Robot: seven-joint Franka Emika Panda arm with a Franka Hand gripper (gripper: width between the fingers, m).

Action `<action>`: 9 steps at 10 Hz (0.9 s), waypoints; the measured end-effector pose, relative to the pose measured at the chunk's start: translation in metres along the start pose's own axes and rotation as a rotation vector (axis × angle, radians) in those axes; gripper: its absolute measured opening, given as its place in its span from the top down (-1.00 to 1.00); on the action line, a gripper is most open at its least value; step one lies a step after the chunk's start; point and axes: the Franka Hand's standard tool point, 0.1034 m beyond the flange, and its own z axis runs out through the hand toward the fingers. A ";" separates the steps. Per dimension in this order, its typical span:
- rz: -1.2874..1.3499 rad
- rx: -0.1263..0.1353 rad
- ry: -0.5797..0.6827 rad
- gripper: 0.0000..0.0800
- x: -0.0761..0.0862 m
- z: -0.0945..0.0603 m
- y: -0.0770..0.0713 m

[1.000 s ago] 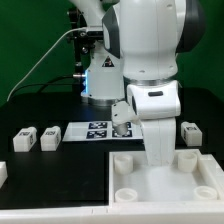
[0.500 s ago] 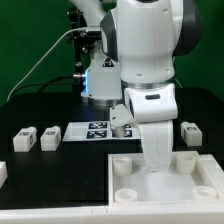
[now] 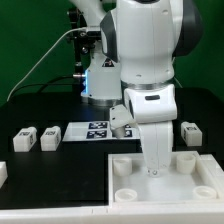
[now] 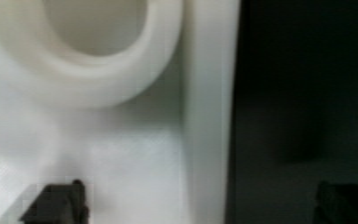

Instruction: Assemble one leg

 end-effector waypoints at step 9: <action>0.177 -0.006 -0.025 -0.62 0.024 -0.037 -0.017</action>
Offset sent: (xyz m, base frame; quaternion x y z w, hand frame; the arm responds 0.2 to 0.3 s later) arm 0.0000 0.0000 0.0000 0.0000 0.0000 0.0000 1.0000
